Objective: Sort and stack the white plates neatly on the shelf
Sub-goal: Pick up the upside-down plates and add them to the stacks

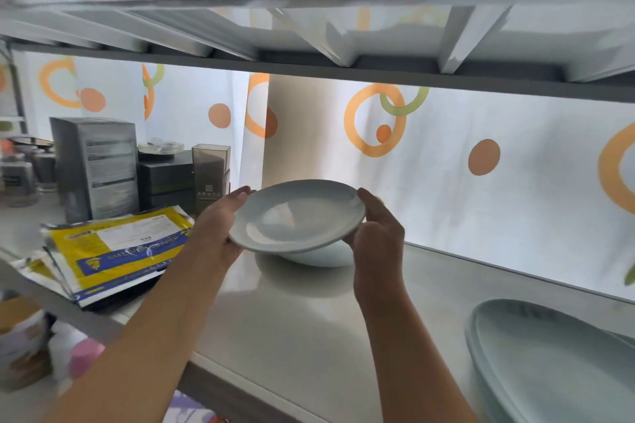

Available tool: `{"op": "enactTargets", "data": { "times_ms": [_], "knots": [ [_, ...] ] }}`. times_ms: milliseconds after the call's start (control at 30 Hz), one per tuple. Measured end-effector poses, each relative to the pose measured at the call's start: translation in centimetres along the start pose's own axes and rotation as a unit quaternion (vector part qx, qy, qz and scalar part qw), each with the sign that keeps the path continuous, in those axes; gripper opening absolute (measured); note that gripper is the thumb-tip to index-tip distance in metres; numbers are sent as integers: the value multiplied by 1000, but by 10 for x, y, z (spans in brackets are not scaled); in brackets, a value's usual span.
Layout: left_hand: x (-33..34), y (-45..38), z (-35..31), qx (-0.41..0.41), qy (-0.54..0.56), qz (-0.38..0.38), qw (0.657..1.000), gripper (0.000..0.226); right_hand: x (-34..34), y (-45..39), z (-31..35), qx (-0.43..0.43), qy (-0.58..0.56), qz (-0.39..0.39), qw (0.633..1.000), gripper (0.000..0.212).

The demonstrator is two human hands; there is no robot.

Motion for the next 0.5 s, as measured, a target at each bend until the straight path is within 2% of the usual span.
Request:
{"op": "enactTargets", "data": {
  "times_ms": [100, 200, 267, 333, 433, 500],
  "knots": [
    [-2, 0, 1, 37, -41, -20, 998, 22, -1, 1, 6, 51, -102, -10, 993, 71],
    [3, 6, -2, 46, -65, -36, 996, 25, -2, 0, 3, 78, -116, -13, 990, 57],
    [6, 8, 0, 54, -74, -36, 995, 26, -4, 0, 1, 69, -74, -32, 994, 45],
    [6, 6, 4, 58, -83, -33, 994, 27, -4, 3, 0, 6, 32, -33, 999, 43],
    [7, 10, 0, 52, -61, -32, 996, 29, 7, 14, 2, -83, 181, -52, 979, 60],
    [6, 17, -3, 38, -31, -25, 998, 26, 15, 24, 7, -88, 181, -75, 977, 63]
  ]
}}
Point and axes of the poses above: each hand's wrist, its own y-axis away from the middle knuckle, its own x-axis out of the palm, z = x × y, the point moved 1 cm from there along -y, towards the middle knuckle, and after that the axes turned 10 degrees about -y, right-handed, at the moved point
